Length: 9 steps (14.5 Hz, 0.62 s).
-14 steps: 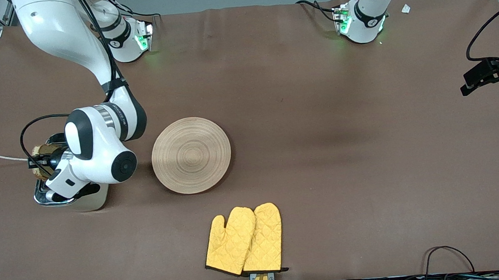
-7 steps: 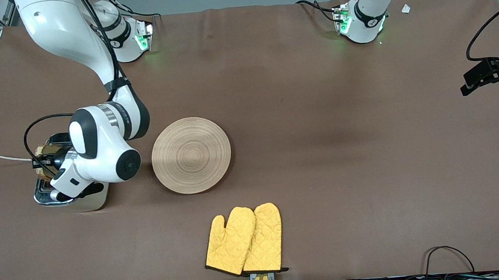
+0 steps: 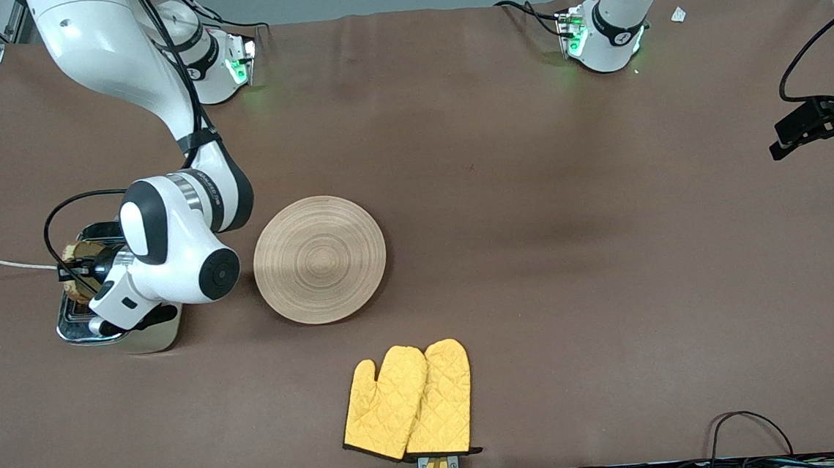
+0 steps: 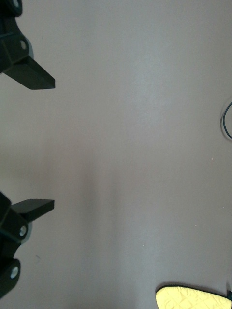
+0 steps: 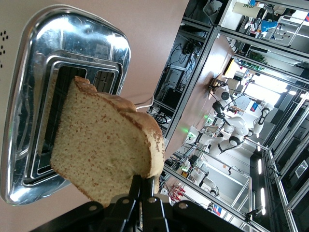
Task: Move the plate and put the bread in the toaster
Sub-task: 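Lower the bread slice into the toaster slot with the right gripper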
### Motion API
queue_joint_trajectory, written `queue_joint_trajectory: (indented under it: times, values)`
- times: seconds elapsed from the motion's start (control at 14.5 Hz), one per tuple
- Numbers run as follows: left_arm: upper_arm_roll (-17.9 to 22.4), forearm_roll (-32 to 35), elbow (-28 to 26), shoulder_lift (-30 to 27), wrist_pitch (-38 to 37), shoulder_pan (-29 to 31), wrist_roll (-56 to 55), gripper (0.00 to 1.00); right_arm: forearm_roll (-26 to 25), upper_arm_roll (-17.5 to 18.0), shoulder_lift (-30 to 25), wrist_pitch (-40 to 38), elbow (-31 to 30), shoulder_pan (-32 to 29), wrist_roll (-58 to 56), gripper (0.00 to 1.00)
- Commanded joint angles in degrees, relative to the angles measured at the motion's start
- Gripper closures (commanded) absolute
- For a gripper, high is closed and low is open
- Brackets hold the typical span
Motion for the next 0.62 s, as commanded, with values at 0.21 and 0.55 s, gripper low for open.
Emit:
queue_joint_trajectory:
  times: [0.21, 0.55]
  values:
    - [0.09, 0.29, -0.35, -0.33, 0.59, 0.06, 0.45, 0.00, 0.42, 0.37, 0.36, -0.55, -0.01, 0.20, 0.56, 0.99]
    - [0.09, 0.29, -0.35, -0.33, 0.59, 0.06, 0.45, 0.00, 1.04, 0.37, 0.36, -0.55, -0.19, 0.64, 0.48, 0.99]
